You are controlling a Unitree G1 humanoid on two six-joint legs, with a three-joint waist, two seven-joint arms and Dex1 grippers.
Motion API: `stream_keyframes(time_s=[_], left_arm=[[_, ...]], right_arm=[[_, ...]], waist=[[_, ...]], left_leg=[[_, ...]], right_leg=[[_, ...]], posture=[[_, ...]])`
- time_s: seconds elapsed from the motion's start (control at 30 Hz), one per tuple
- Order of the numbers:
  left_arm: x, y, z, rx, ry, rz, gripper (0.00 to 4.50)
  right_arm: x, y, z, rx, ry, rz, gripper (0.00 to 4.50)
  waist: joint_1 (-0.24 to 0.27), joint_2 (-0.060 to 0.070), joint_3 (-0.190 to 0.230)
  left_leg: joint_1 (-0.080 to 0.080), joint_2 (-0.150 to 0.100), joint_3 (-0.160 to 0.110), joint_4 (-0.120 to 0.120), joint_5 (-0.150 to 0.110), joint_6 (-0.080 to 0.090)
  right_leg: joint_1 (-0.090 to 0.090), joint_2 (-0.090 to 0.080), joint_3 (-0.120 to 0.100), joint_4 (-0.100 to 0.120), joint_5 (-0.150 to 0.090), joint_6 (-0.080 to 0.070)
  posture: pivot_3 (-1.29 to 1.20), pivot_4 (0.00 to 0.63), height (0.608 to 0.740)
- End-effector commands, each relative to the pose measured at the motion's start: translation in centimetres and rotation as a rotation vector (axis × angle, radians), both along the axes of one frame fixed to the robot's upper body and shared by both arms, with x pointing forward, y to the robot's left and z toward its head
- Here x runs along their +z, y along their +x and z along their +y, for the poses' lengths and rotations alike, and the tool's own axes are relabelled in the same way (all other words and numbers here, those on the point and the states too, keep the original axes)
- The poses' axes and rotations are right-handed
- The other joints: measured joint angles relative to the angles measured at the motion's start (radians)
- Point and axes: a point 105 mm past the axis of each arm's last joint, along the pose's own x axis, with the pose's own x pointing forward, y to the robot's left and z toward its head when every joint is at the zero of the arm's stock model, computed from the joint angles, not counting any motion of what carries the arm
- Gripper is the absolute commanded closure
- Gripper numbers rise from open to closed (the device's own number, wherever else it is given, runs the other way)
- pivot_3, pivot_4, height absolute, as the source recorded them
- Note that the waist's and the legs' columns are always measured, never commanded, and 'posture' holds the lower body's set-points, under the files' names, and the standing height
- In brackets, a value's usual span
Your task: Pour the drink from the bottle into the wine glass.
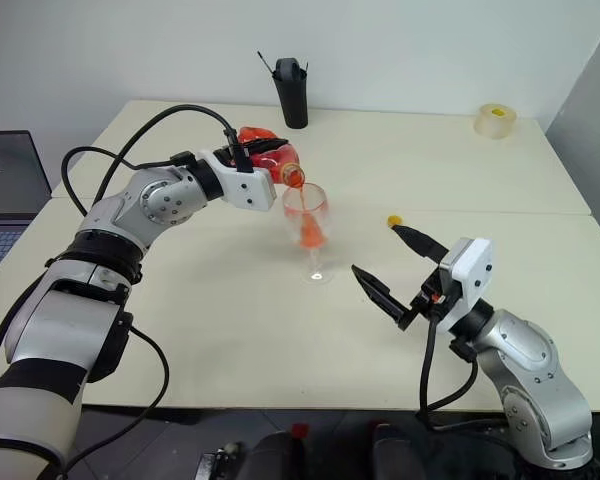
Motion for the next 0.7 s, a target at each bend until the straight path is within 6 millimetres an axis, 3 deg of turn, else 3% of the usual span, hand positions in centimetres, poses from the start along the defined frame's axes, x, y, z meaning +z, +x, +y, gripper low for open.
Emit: stream_keyframes(time_s=[0.03,0.7], left_arm=[[3.05,-0.56,-0.33,-0.03,-0.015,-0.098,3.64],[3.04,-0.36,-0.58,-0.026,-0.025,-0.096,3.64]], right_arm=[[0.81,-0.38,0.34,0.025,0.006,-0.04,0.0],[0.89,-0.19,0.39,0.022,0.013,-0.038,0.0]], waist=[[0.0,0.0,0.0],[0.0,0.0,0.0]], left_leg=[[0.0,0.0,0.0,0.0,0.0,0.0],[0.0,0.0,0.0,0.0,0.0,0.0]], right_leg=[[0.0,0.0,0.0,0.0,0.0,0.0],[0.0,0.0,0.0,0.001,0.0,0.0]], posture=[[0.0,0.15,0.74],[0.0,0.15,0.74]])
